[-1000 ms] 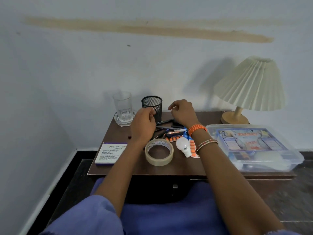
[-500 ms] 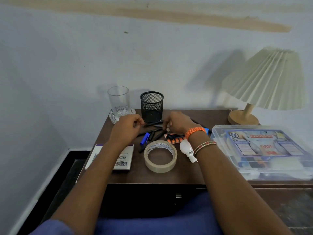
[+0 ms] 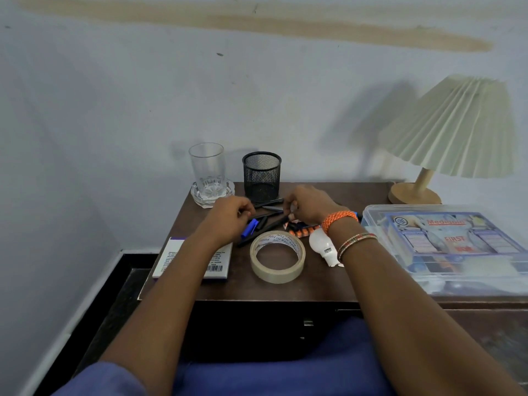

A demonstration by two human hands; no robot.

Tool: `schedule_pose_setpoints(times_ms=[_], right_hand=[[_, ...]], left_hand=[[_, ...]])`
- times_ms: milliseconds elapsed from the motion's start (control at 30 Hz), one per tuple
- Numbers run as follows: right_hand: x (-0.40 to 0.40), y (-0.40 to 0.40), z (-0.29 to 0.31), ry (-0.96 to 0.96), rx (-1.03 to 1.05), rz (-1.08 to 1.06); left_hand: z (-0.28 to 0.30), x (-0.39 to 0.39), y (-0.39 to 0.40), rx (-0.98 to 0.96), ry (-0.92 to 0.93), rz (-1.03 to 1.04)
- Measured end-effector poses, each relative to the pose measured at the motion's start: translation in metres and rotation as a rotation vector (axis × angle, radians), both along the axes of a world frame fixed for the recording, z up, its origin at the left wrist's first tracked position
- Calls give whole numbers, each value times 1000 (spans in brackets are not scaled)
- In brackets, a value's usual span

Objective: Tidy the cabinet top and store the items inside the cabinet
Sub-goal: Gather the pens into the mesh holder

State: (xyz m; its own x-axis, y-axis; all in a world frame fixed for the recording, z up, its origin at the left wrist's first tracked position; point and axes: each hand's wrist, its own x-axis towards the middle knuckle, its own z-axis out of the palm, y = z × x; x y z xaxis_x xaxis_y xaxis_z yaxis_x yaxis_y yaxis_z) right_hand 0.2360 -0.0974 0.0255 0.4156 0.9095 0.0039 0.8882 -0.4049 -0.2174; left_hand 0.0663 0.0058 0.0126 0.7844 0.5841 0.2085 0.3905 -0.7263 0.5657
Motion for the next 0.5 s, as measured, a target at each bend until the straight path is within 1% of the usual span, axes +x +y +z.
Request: schedule_pose_setpoints(times_ms=[133,200,267,400,500], right_hand=[[9,-6,12,17,44,-22],[13,-10,19,80,103,-21],[11,-15,29,154,206,-10],[0,-22,46,342,478,6],[-5,-20,50,543,630,2]], left_hand=[[4,1,-6,11,2,-16],[7,4,-9,18,-18,-24],[10,7,-13,5,-47,-36],[13,7,-15,-115,-71,-104],[19,4,-16,-286,-125,-111]])
